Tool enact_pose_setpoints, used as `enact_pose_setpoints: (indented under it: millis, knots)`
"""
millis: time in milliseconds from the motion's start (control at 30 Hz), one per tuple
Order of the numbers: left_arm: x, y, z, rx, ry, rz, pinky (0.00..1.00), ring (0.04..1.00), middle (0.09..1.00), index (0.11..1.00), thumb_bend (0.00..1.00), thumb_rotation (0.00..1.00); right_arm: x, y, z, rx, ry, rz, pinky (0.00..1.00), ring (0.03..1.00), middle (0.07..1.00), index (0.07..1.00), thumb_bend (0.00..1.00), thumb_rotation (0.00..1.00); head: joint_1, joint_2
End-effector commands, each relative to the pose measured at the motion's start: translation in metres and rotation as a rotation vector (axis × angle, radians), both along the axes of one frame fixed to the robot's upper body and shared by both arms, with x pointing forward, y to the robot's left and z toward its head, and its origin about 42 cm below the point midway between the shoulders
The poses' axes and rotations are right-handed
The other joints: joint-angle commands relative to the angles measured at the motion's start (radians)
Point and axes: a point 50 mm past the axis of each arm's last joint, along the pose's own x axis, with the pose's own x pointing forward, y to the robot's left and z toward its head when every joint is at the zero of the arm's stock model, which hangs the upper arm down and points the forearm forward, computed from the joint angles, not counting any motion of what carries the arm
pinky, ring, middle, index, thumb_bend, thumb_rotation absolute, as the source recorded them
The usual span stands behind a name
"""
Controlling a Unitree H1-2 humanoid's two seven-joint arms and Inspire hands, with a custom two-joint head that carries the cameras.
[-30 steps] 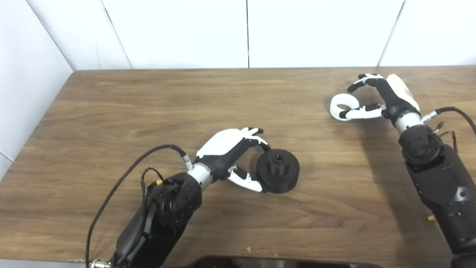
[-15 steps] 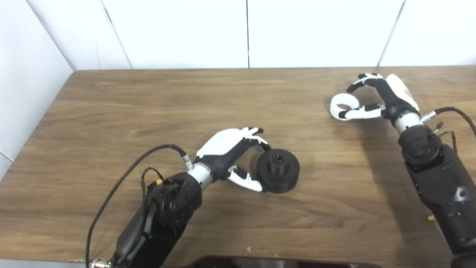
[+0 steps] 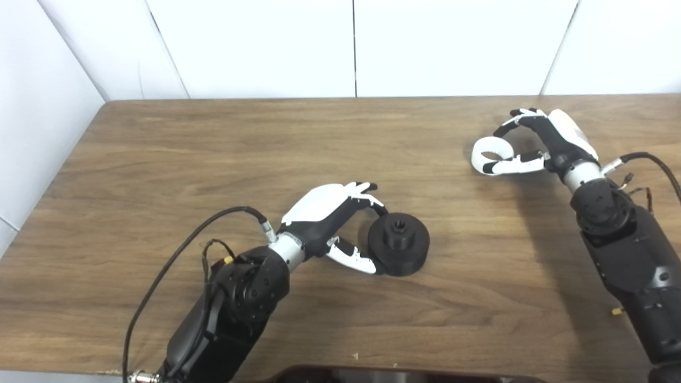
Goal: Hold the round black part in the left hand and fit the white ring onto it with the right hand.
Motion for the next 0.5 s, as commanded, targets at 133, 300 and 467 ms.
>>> enact_pose_setpoints:
  millis: [133, 300, 467]
  knots:
    - [-0.0007, -0.0077, 0.001, -0.009, 0.032, -0.043, 0.84, 1.0, 0.985, 0.737, 0.84, 0.26, 0.0113, 0.0022, 0.0285, -0.008, -0.084, 0.015, 0.9, 0.988, 0.897, 0.602, 0.84, 0.23, 0.001, 0.001]
    - [-0.0006, -0.0094, 0.0013, -0.013, 0.033, -0.039, 0.83, 1.0, 0.987, 0.734, 0.84, 0.27, 0.0113, 0.0017, 0.0275, -0.003, -0.09, 0.014, 0.9, 0.988, 0.895, 0.593, 0.83, 0.22, -0.001, 0.002]
    - [-0.0007, -0.0095, 0.0013, -0.018, 0.027, -0.042, 0.84, 1.0, 0.986, 0.732, 0.84, 0.27, 0.011, 0.0018, 0.0265, -0.002, -0.097, 0.011, 0.91, 0.985, 0.893, 0.514, 0.59, 0.16, -0.001, 0.003]
